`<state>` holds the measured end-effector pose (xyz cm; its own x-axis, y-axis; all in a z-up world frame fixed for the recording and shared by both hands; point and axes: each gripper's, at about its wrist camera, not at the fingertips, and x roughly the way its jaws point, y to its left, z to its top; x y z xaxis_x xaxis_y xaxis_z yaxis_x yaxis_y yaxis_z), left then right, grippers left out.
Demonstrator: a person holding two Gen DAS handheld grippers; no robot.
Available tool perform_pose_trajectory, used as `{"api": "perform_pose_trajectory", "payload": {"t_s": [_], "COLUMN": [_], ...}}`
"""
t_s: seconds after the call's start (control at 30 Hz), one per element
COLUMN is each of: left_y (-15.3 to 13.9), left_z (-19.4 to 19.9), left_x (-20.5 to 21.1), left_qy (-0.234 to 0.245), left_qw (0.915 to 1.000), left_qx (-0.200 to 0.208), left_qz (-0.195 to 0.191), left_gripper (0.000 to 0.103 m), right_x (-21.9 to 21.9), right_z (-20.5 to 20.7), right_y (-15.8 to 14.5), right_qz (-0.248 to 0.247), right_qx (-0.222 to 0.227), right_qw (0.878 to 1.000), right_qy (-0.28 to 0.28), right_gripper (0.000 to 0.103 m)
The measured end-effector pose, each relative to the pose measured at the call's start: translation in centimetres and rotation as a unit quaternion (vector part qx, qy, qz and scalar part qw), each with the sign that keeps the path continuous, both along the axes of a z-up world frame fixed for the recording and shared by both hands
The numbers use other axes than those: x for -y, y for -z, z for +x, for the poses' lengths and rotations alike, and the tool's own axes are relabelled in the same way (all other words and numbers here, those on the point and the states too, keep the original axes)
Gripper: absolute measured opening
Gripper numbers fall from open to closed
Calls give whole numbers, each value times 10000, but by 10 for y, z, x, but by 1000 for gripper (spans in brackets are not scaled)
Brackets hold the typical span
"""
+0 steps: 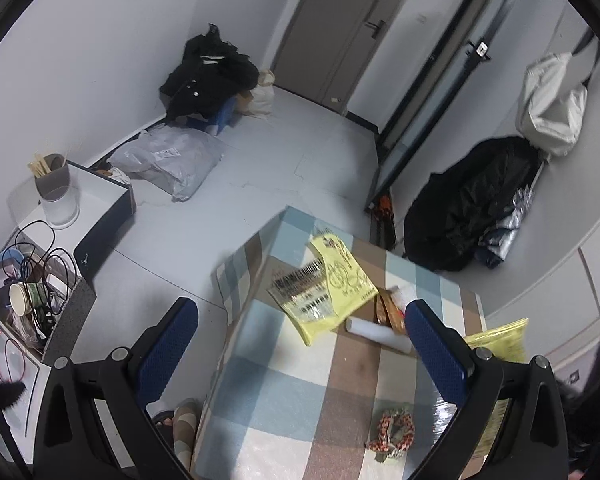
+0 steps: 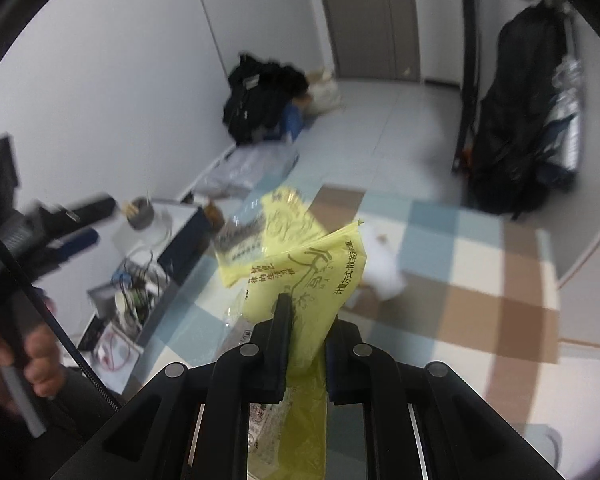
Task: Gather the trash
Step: 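Grasp the yellow snack wrapper with the right tool and lift it, then grasp the red-patterned wrapper with the left tool while the right tool holds the yellow wrapper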
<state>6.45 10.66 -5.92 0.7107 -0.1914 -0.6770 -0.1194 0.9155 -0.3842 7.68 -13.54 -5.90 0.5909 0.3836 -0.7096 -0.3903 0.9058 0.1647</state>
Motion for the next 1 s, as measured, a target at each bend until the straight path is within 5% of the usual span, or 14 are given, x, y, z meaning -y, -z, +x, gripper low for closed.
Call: {"api": "perform_pose_trajectory", "payload": {"t_s": [0.27,0.57,1.0], "left_y": [16,39,69], "left_z": [-5,-7,-3], "left_x": [38,90,122], "left_qy": [666,1659,2103], "left_qw": [9970,9816,9659], "left_qx": [-298,-854,-1398], "left_qz": [263,398,578], "left_gripper": [102,98,57], "right_x": [39,76,107], "right_z": [-25,-37,-49], "right_y": [-17,-1,3], "right_qz": [-38,91,322], "right_qx": [345,322,351], "right_qw": [9992,9983,9962], "right_qy": [206,485,732], "right_gripper": [13,13,13]}}
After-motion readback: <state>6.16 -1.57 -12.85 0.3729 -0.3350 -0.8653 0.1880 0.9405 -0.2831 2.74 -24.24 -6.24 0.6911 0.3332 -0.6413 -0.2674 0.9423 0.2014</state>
